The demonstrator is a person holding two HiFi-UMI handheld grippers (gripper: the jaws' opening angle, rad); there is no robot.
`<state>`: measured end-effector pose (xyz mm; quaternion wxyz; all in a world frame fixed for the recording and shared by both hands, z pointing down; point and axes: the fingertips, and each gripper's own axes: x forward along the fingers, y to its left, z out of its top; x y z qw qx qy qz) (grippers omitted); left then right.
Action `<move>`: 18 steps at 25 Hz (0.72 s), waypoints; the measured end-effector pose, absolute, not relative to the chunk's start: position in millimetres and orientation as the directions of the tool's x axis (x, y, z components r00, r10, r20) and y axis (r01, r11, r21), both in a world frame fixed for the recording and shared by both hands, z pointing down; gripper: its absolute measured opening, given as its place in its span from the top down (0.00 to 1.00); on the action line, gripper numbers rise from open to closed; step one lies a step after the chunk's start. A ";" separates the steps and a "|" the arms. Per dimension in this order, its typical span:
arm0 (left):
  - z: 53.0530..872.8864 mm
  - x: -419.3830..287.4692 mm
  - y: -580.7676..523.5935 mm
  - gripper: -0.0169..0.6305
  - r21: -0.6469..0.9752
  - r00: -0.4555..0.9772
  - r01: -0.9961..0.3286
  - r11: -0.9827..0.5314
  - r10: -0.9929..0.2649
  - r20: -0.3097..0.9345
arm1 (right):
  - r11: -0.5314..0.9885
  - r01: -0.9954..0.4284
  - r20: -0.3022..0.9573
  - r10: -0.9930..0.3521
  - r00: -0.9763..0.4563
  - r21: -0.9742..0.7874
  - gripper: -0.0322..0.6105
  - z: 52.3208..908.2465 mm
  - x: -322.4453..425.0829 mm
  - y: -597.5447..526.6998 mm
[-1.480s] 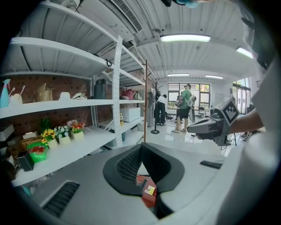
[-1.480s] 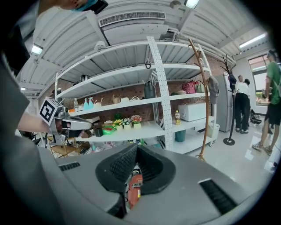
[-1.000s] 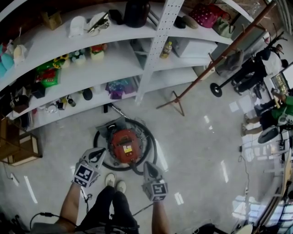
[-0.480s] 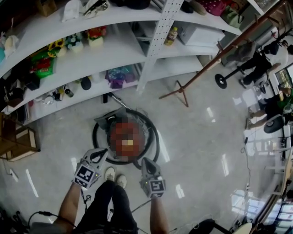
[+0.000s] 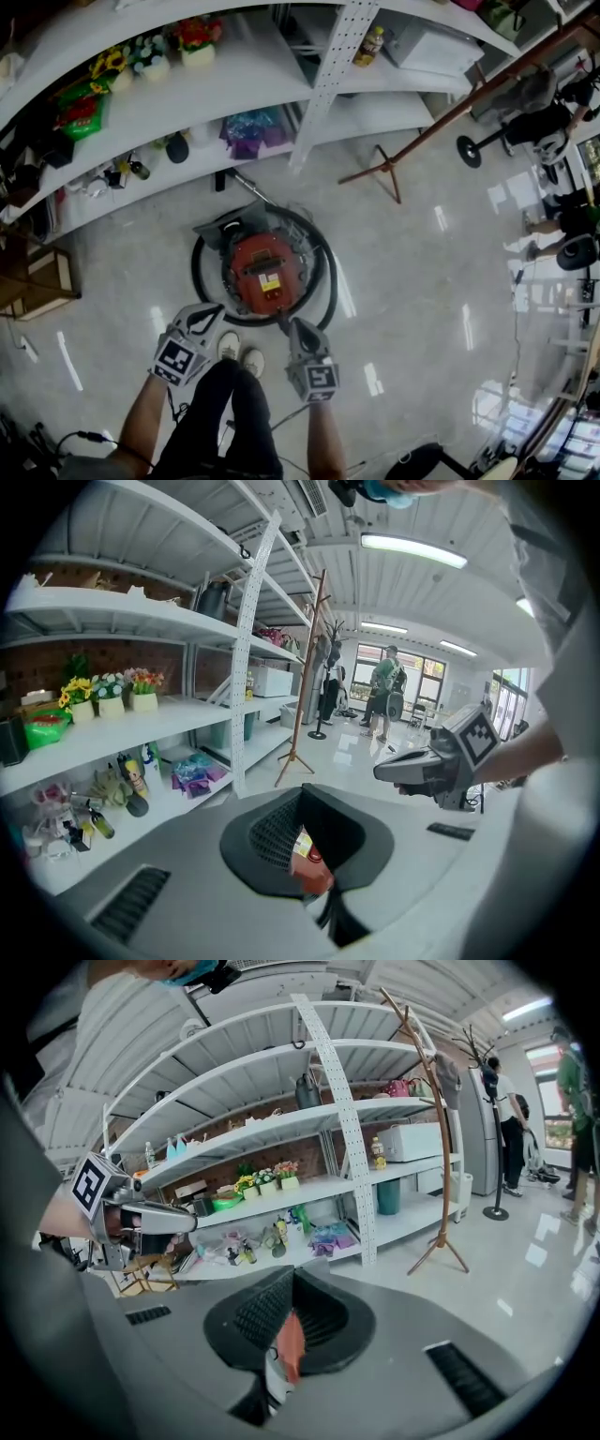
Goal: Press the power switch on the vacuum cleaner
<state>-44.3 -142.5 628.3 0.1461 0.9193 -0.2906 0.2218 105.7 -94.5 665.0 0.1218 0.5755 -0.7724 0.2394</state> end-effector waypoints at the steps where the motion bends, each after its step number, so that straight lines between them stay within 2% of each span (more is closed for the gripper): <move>1: 635.3 -45.4 -141.4 0.98 0.137 0.733 -0.595 -0.792 -0.463 0.499 | 0.222 -0.947 0.465 -0.830 -0.309 -0.232 0.93 670.4 105.4 -95.2; 18: 717.8 -55.7 -131.2 0.98 0.146 0.717 -0.583 -0.799 -0.422 0.555 | 0.227 -0.940 0.500 -0.801 -0.330 -0.256 0.93 754.6 98.1 -93.9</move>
